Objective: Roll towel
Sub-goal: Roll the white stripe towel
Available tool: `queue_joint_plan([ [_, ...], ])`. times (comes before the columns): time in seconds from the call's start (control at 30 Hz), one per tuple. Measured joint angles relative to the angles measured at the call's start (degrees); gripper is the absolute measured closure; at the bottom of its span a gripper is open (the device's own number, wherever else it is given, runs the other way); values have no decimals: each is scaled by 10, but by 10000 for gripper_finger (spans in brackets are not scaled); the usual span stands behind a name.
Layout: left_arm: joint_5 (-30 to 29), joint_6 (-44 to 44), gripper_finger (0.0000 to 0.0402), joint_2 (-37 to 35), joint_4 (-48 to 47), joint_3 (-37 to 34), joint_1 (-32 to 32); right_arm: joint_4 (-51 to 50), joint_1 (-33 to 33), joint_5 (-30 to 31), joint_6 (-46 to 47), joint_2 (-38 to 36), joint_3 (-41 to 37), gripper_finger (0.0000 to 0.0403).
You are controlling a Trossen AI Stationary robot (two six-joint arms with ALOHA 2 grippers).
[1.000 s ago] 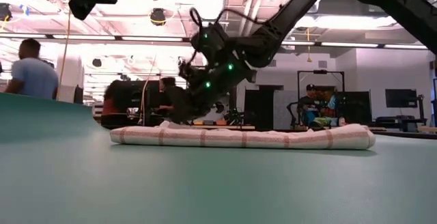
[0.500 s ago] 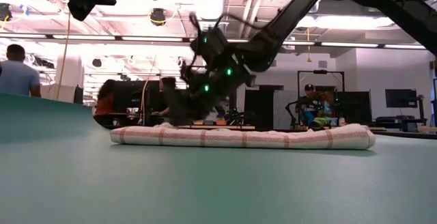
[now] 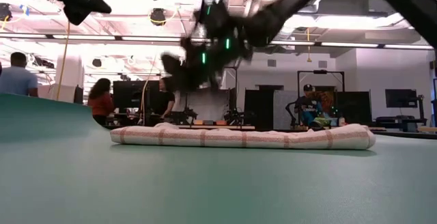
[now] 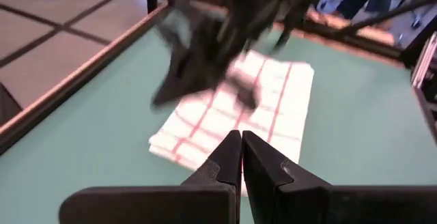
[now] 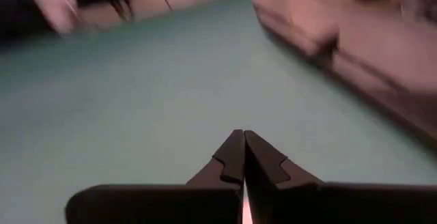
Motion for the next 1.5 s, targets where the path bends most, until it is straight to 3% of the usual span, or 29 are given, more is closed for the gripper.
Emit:
queue_joint_plan([
  [0.2,25,22,401,0,-27,0,0,-62,60,-96,-62,-75,0,368],
  [0.33,31,42,401,0,-26,0,0,-84,131,-98,-88,-61,0,354],
  [0.5,35,59,391,0,-29,0,0,-88,210,4,-142,-2,24,300],
  [0.7,64,66,343,0,-47,0,-3,-138,250,157,-148,88,122,203],
  [0.87,63,48,299,5,-76,0,-8,-247,245,172,-99,147,203,155],
  [1.03,59,37,276,10,-86,0,-8,-361,238,211,-33,183,255,162],
  [1.27,58,36,274,11,-87,0,-8,-437,231,214,46,184,258,184],
  [1.37,58,29,274,11,-86,0,-8,-431,231,211,32,184,258,226],
  [1.5,50,7,274,16,-89,0,-8,-431,231,187,13,184,258,324],
])
